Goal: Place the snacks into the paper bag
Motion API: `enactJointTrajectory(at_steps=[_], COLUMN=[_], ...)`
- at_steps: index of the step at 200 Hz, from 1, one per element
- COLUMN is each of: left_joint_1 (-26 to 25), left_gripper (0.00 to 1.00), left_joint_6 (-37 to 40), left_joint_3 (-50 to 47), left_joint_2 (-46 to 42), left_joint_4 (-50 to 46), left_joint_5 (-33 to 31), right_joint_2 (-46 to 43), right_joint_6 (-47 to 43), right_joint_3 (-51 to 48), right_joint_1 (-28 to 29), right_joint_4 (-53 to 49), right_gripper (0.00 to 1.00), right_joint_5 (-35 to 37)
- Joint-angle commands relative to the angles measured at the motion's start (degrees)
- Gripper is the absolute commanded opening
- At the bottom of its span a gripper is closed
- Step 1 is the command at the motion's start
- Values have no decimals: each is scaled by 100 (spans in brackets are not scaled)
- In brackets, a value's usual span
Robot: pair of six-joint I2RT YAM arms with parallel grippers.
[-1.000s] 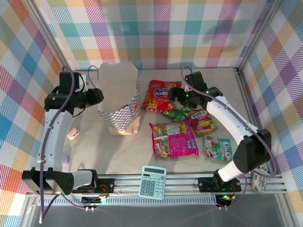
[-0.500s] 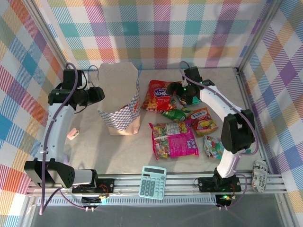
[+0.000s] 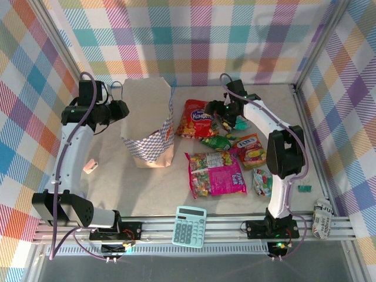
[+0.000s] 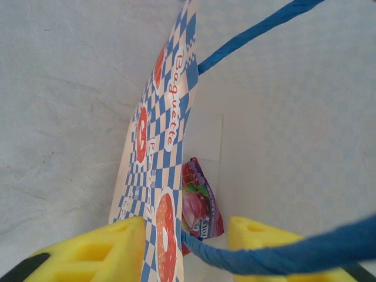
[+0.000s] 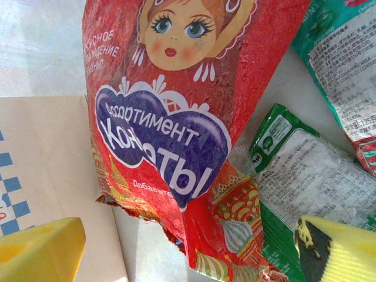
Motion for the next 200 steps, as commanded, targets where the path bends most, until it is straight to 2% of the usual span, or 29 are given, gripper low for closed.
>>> enactJointTrajectory(at_steps=[1,67,200], left_joint_1=[-17,-25,-18], left_gripper=[39,39,40], left_joint_6=[-119,-93,-74], left_joint_3=[68,116,168], left_joint_2=[-43,-80,61], left_joint_4=[212,89,202], left_joint_5=[-84,-106,-189], right_joint_2=[223,719,1739], right_joint_6=[-152,-270,-192], right_joint_3=[259,501,1342], right_joint_1=[-36,-40,-21], right_joint_4=[-144,-60,105], right_gripper=[91,90,87], right_joint_5=[-193,-222,-823])
